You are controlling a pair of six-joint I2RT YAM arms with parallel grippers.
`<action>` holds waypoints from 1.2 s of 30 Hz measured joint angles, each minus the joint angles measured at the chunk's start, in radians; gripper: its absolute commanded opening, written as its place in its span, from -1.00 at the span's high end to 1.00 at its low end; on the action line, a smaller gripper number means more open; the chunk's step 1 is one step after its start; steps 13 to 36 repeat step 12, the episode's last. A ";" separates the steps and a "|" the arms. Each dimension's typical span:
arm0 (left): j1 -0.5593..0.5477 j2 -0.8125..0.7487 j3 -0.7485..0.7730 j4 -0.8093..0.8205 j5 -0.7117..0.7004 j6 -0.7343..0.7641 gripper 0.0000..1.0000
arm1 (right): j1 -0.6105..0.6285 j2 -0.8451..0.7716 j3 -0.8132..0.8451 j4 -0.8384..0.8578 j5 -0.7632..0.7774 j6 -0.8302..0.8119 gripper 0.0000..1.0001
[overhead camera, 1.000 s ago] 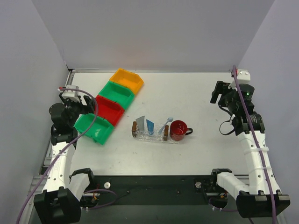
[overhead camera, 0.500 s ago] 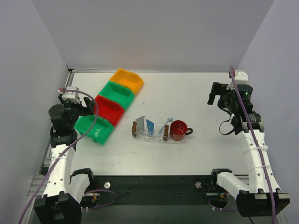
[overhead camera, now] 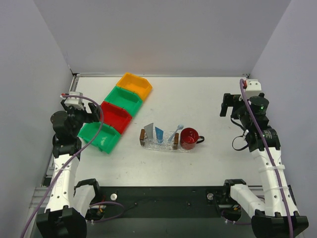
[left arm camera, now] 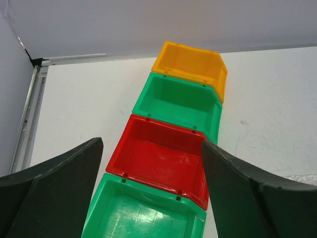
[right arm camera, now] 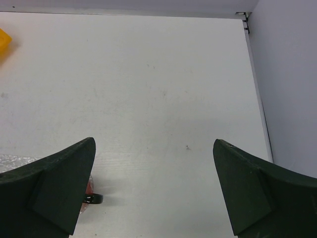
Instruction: Prepare toiletry sets of a toothbrush and toothpaste on the tray
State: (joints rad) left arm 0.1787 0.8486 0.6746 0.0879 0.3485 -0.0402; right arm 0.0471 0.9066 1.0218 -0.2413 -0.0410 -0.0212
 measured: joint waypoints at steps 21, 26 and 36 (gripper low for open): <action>0.004 0.000 0.000 0.000 0.000 -0.004 -0.83 | 0.020 0.009 0.000 0.006 0.011 -0.027 -1.00; 0.004 0.000 0.000 0.000 0.000 -0.004 -0.83 | 0.020 0.009 0.000 0.006 0.011 -0.027 -1.00; 0.004 0.000 0.000 0.000 0.000 -0.004 -0.83 | 0.020 0.009 0.000 0.006 0.011 -0.027 -1.00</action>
